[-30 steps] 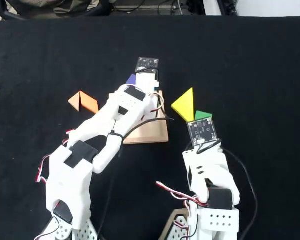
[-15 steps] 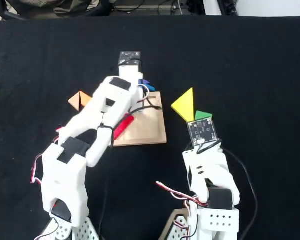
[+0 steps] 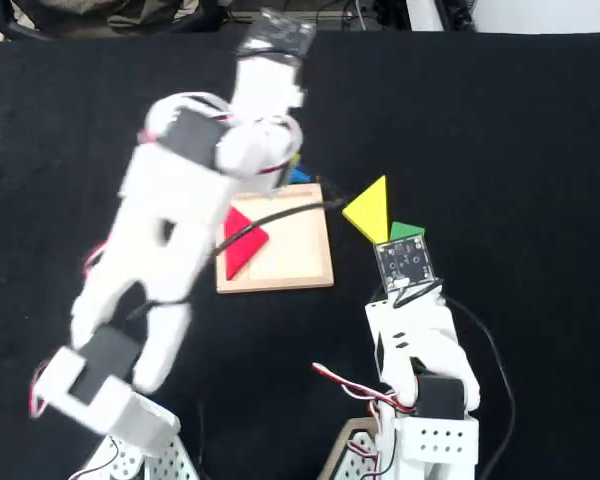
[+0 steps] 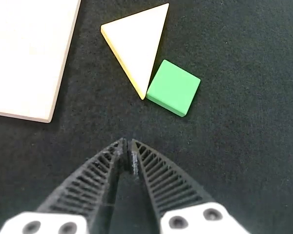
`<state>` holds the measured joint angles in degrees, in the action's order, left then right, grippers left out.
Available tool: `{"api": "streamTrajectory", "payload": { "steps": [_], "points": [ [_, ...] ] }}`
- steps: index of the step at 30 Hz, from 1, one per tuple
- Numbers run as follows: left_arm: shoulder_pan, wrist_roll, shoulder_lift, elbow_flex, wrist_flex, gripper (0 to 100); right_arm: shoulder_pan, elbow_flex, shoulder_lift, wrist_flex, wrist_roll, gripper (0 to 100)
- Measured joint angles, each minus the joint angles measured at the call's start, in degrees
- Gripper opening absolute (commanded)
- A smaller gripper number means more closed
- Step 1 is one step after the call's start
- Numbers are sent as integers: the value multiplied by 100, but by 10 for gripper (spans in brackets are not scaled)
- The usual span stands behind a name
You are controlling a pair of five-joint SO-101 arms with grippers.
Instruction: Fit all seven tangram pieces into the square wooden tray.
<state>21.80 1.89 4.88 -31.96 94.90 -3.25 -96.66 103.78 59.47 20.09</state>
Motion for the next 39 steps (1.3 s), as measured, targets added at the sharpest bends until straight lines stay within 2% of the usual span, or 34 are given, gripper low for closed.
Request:
{"api": "streamTrajectory", "payload": {
  "steps": [2, 6, 10, 13, 16, 19, 22, 26, 30, 33, 36, 39],
  "points": [
    [-229, -246, -536, -141, 360, 75, 0, 0, 0, 0, 0, 12],
    [-1248, -158, -1969, 105, 545, 77, 0, 0, 0, 0, 0, 15],
    [-1793, -158, -3692, 1644, 571, 73, 0, 0, 0, 53, 457, 99],
    [-1881, -545, -5002, 3288, 413, 76, 0, 325, 0, 229, 765, 168],
    [-1978, -993, -6286, 5029, -123, 77, -44, 993, 0, 440, 721, 164],
    [-2435, -1046, -7279, 6690, -923, 77, -114, 1679, 0, 554, 607, 139],
    [-2866, -721, -7622, 8246, -2092, 77, -105, 2180, -281, 571, 615, 137],
    [-2866, -141, -7525, 9943, -3596, 77, -132, 2848, -1618, 466, 580, 136],
    [-2831, 193, -7481, 10497, -4202, 77, -132, 3886, -3411, 431, 571, 125],
    [-2831, 360, -7481, 10743, -4510, 76, 62, 4870, -4791, 651, 571, 6],
    [-2822, 448, -7490, 11244, -5099, 73, 290, 5978, -6233, 1020, 580, 38],
    [-2822, 484, -7481, 11648, -5714, 73, 343, 7147, -7710, 1257, 580, 9]
  ]
}}
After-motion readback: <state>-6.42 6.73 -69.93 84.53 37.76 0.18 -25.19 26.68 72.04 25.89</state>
